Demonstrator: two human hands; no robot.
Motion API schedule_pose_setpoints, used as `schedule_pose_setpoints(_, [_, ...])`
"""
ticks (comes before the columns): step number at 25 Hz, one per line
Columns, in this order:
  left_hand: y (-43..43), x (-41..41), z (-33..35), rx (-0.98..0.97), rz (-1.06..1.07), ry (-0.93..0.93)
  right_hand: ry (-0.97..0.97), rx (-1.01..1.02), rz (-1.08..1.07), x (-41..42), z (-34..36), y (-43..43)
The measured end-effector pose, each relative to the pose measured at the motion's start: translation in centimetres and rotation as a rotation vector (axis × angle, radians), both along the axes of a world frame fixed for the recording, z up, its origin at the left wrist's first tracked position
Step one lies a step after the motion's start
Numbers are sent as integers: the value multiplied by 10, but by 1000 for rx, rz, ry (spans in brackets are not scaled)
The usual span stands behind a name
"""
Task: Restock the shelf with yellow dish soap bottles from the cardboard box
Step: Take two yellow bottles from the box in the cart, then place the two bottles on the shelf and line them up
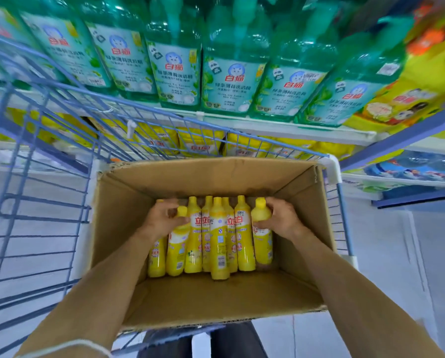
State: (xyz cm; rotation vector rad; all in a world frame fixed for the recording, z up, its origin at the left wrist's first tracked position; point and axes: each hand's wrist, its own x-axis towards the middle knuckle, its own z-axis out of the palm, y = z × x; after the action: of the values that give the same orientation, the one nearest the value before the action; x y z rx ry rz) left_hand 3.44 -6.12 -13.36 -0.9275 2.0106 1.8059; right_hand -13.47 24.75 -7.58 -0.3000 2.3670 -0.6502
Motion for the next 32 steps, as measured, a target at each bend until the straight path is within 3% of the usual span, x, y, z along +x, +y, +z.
schedule_pose_setpoints(4, [4, 1, 100, -15, -1, 109, 71, -117, 107, 2, 80, -12])
schedule_pose_setpoints(8, [-2, -40, 242, -74, -103, 279, 144, -276, 125, -4, 193, -31])
schedule_pose_setpoints(12, [6, -85, 382, -173, -228, 489, 303, -428, 111, -25, 305, -41])
schedule_pose_setpoints(17, [27, -127, 516, -275, -196, 683, 487, -579, 129, -48, 433, -33])
schedule_pose_setpoints(24, [77, -182, 626, -344, -207, 893, 597, -699, 182, -96, 550, 11])
schedule_pose_setpoints(32, [160, -264, 684, -411, -144, 990, 654, -782, 238, -184, 620, 72])
